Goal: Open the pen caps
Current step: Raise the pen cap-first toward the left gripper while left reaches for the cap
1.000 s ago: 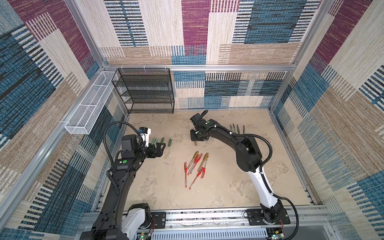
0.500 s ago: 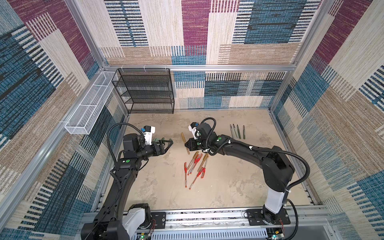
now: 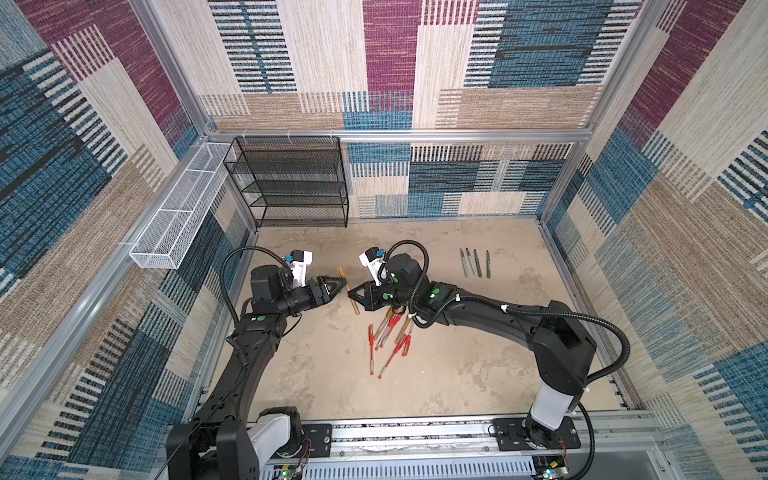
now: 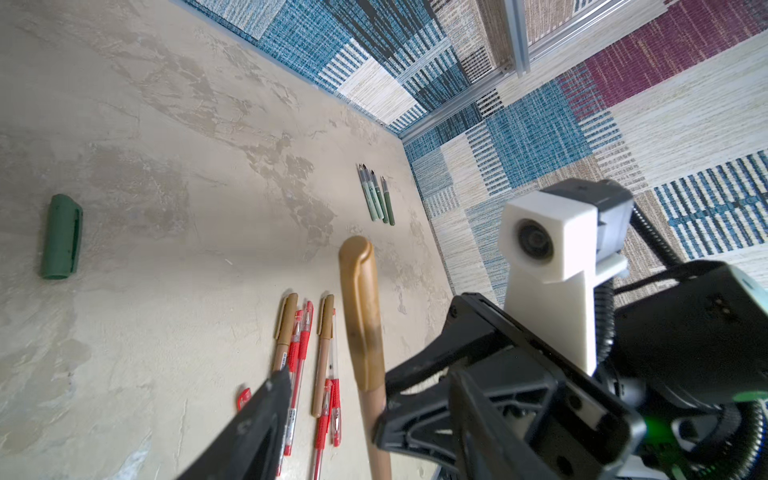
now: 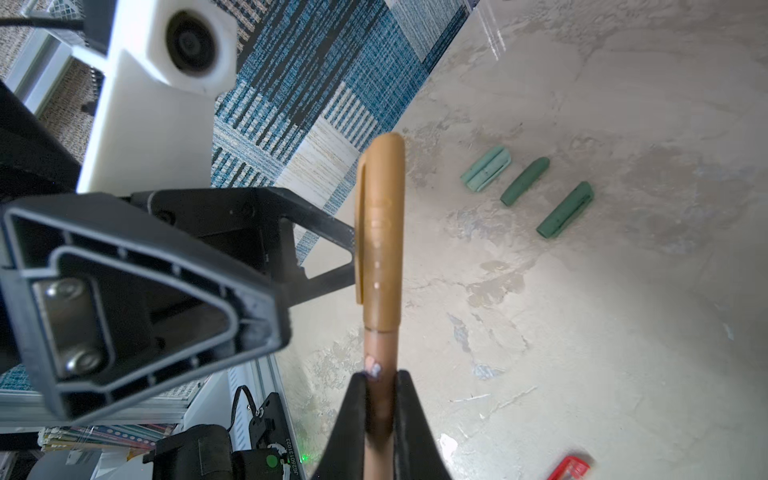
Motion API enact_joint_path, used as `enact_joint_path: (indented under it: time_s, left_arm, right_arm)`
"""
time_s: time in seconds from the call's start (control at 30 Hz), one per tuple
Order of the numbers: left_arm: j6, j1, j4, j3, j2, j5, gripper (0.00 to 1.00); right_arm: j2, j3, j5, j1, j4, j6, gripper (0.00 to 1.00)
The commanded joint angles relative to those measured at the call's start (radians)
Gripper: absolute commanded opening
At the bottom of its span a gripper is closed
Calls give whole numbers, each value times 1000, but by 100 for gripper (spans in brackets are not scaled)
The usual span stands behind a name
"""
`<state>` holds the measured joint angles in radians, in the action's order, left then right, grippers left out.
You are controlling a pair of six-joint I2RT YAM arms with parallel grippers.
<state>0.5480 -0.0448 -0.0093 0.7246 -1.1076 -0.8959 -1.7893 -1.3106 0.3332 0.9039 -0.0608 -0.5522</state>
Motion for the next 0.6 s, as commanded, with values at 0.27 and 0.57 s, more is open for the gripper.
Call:
enact_joint_path:
  time_s: [0.27, 0.57]
  left_arm:
    - [52, -3, 48, 13, -6, 19, 15]
    - [41, -4, 29, 13, 8, 23, 0]
  right_arm:
    - [-19, 5, 44, 37, -73, -1, 4]
    - [-19, 14, 20, 38, -46, 4, 23]
